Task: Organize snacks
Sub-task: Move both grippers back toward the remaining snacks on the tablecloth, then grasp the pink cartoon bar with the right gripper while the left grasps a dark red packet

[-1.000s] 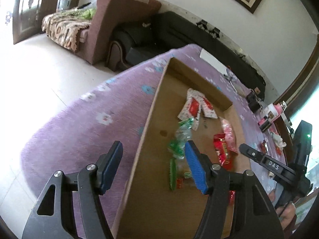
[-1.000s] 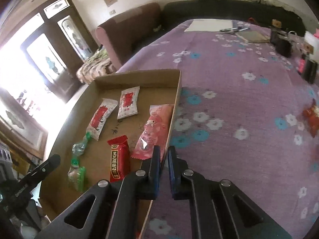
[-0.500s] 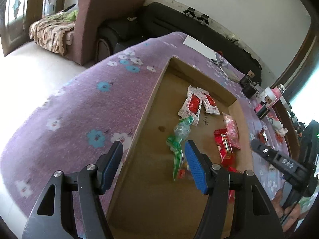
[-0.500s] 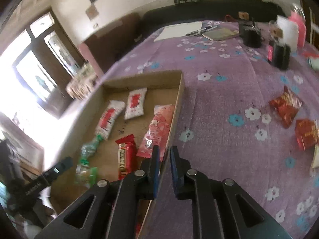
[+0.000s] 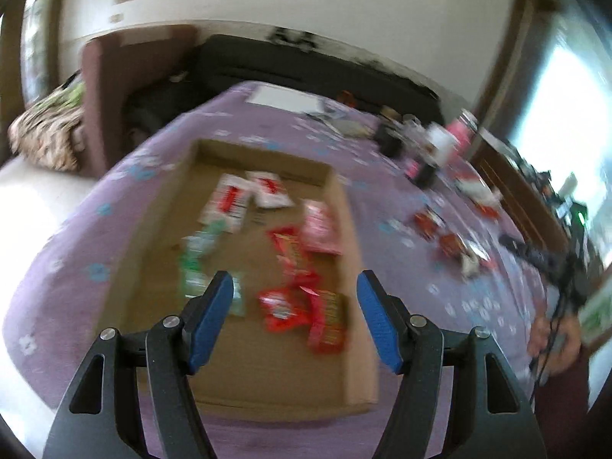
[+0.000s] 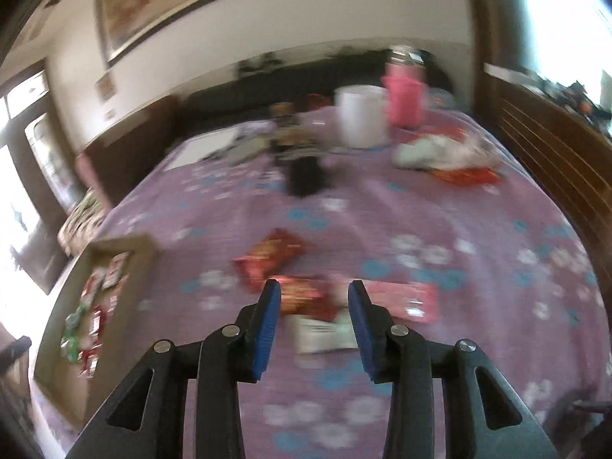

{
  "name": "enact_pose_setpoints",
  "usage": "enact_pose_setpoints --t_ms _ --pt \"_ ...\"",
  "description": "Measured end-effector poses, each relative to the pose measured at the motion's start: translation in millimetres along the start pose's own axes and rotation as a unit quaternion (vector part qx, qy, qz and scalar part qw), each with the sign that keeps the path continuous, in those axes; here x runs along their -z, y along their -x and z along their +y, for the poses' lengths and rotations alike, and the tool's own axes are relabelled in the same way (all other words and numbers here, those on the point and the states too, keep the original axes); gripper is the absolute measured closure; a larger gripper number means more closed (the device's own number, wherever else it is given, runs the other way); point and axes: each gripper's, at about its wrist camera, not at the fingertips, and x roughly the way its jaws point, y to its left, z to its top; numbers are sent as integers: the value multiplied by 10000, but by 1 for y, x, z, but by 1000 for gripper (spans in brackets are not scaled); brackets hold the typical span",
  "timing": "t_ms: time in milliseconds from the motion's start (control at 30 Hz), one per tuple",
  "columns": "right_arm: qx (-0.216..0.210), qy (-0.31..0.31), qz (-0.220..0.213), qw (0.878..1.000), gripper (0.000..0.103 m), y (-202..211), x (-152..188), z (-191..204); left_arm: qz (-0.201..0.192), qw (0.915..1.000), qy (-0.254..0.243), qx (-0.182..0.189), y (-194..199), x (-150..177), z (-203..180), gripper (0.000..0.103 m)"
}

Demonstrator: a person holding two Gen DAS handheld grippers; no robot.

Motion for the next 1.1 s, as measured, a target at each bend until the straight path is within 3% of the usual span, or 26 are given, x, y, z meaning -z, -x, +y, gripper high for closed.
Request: enact_pose_setpoints --t_ms 233,433,600,700,767,933,1100 --pt "218 -542 124 9982 64 -35 -15 -44 404 9984 -226 338 -13 9 -36 37" --pt "437 -256 519 9974 64 -86 -27 -41 456 9980 -243 360 -11 12 -43 37" --pt "-479 207 1039 9932 63 -98 -7 -5 524 9976 -273 374 -16 14 -46 37" --pt "-1532 578 1435 9760 65 -84 11 23 539 9972 -321 411 -16 16 -49 37" --pt "-1887 671 1326 9707 65 -64 16 28 554 9969 -358 431 -17 17 -51 37" --pt "-1327 517 779 9867 62 -30 17 4 633 9958 -384 540 -21 21 -54 37" --pt "-733 798 872 9903 62 -26 33 -9 749 9942 -411 657 -27 24 -62 37"
